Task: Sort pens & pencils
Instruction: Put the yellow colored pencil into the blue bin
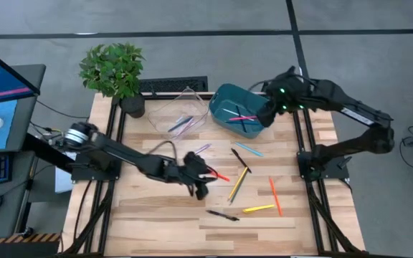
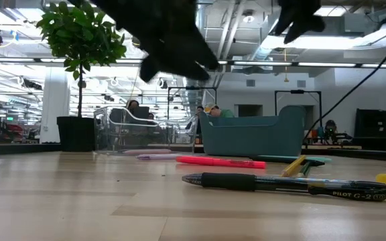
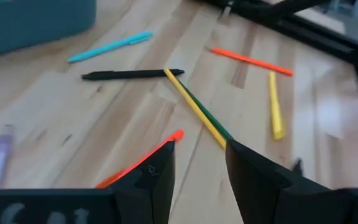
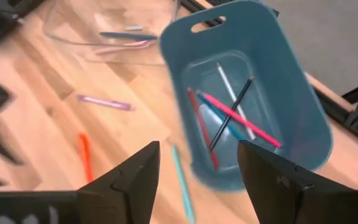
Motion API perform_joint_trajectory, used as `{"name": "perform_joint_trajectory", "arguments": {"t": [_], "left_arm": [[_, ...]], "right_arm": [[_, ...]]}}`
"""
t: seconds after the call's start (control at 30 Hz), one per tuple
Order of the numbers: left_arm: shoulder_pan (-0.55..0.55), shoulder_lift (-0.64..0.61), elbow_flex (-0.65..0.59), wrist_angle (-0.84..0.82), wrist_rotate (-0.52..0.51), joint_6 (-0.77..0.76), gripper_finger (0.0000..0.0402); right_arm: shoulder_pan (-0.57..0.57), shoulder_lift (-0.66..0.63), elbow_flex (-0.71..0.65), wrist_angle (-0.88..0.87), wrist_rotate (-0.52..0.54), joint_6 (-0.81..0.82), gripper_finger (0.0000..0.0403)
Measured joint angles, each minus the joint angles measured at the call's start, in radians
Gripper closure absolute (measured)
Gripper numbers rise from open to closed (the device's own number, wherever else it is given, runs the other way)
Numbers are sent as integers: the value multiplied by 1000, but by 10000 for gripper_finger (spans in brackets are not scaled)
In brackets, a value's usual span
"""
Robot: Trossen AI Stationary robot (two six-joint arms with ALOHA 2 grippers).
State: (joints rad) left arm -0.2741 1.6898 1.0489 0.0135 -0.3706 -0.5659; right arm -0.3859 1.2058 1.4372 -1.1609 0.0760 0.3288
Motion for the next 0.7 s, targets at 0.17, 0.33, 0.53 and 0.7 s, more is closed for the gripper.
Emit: {"name": "perform_joint_trajectory", "arguments": {"t": [0.17, 0.33, 0.53, 0.7], "left_arm": [[1, 182, 134, 7, 11, 19, 269], [0, 360, 327, -32, 4, 3, 246], [11, 550, 611, -232, -79, -10, 211], [19, 682, 805, -369, -103, 15, 196]], "right_arm": [[95, -61, -1, -46, 59, 45, 170], [162, -101, -2, -77, 90, 49, 171], [218, -151, -2, -96, 91, 61, 171], [252, -192, -2, -96, 91, 77, 171]]}}
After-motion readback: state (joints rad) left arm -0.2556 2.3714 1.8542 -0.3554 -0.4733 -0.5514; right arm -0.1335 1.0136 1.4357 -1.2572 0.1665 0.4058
